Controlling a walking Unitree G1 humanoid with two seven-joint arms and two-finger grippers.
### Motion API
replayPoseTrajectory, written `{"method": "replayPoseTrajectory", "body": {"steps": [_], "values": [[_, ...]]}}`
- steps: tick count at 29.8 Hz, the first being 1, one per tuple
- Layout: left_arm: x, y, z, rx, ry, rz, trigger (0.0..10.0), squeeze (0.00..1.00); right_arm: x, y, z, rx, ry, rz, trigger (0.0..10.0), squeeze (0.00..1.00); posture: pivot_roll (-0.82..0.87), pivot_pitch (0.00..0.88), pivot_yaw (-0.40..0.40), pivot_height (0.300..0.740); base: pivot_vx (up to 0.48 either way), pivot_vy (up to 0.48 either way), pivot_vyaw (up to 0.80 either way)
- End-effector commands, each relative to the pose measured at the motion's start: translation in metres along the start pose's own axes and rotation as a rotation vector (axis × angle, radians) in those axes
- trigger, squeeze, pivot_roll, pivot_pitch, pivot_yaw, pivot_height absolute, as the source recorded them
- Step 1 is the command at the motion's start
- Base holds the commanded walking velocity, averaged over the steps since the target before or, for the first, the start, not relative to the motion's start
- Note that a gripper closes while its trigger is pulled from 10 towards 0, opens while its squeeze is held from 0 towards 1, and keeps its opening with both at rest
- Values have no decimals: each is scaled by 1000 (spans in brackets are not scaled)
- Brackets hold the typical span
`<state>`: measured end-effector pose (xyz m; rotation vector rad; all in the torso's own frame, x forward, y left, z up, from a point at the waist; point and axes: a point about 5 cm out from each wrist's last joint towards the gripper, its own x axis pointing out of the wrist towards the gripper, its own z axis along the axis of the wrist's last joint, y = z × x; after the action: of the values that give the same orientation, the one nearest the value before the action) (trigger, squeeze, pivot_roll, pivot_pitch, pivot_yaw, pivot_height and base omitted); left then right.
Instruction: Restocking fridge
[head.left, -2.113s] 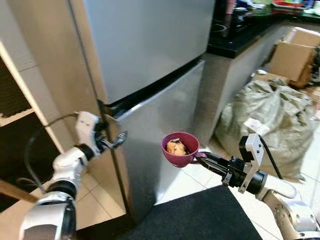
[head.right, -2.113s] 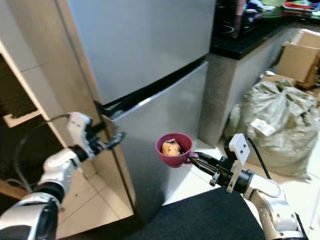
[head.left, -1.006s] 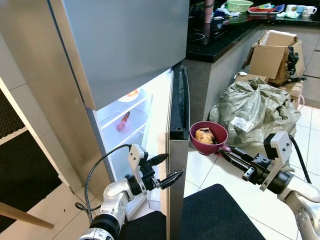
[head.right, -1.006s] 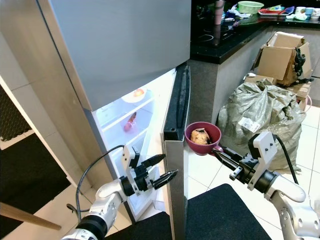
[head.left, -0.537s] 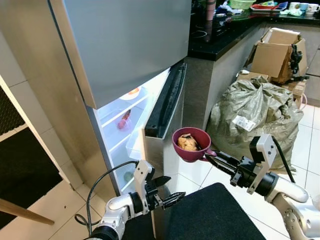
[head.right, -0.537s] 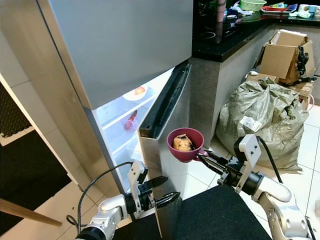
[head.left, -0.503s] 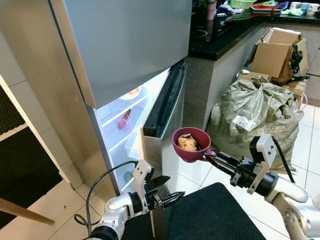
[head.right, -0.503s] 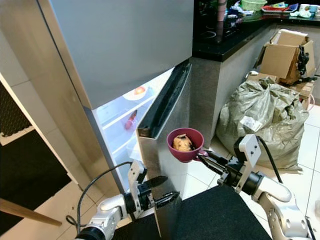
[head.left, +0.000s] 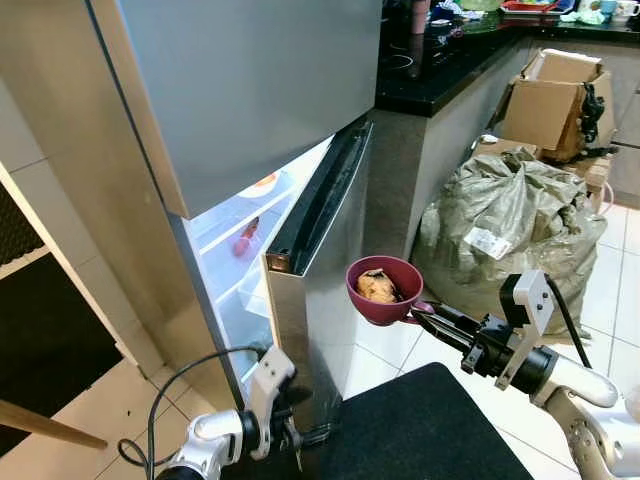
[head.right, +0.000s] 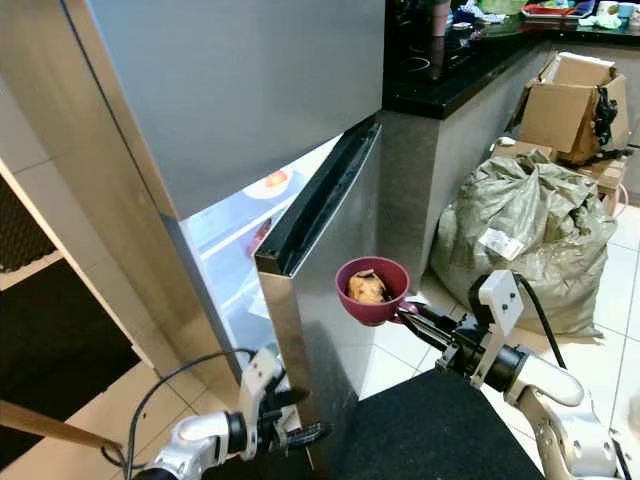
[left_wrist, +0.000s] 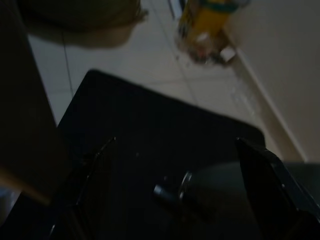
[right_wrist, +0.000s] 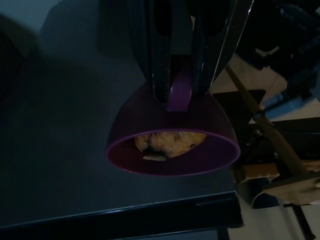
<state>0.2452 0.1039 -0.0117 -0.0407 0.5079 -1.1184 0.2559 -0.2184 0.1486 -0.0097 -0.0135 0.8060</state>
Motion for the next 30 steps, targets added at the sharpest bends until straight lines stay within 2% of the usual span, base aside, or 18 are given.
{"method": "replayPoseTrajectory", "body": {"steps": [1,3,5,6,7,8,9,12,15,17,18,19,20,22,29,30], "values": [[-19,4,-26,-20,157,45,10000,0,3,4,5,-17,-23,19,10000,0,-178,0,60,740,0,0,0],[-28,11,-32,5,213,111,10000,0,3,4,5,-19,-23,19,10000,0,-178,0,60,740,0,0,0],[-31,14,-32,13,224,140,10000,0,3,3,6,-19,-23,19,10000,0,-178,0,60,740,0,0,0],[-42,31,-27,33,233,315,0,0,3,3,6,-20,-22,21,10000,0,-175,0,55,740,0,0,0],[-42,31,-27,33,233,315,0,0,3,3,6,-20,-22,21,10000,0,-175,0,55,740,0,0,0],[-48,39,-24,46,234,402,0,0,4,3,6,-20,-22,22,10000,0,-174,0,54,740,0,0,0],[-48,39,-24,46,234,402,0,0,4,3,6,-20,-22,22,10000,0,-174,0,54,740,0,0,0],[-64,59,-9,70,182,594,0,0,5,3,6,-22,-22,27,10000,0,-173,0,53,740,0,0,0],[-68,64,-5,69,163,641,0,0,6,2,6,-22,-23,29,10000,0,-171,0,52,740,0,0,0],[-76,74,6,39,84,761,0,0,6,2,6,-24,-23,31,10000,0,-170,0,52,740,0,0,0],[-76,74,6,39,84,761,0,0,6,2,6,-24,-23,31,10000,0,-170,0,52,740,0,0,0],[-78,79,15,18,22,816,0,0,6,2,7,-25,-24,31,10000,0,-172,0,52,740,0,0,0],[-78,79,15,18,22,816,0,0,6,2,7,-25,-24,31,10000,0,-172,0,52,740,0,0,0],[-81,85,27,-14,-66,891,0,0,7,2,7,-27,-25,32,10000,0,-172,0,52,740,0,0,0],[-78,90,44,-40,-180,996,0,0,6,1,7,-29,-24,30,10000,0,-179,0,54,740,0,0,0],[-71,88,51,-86,-266,973,4471,0,6,2,8,-30,-25,27,10000,0,-183,0,55,740,0,0,0]]}}
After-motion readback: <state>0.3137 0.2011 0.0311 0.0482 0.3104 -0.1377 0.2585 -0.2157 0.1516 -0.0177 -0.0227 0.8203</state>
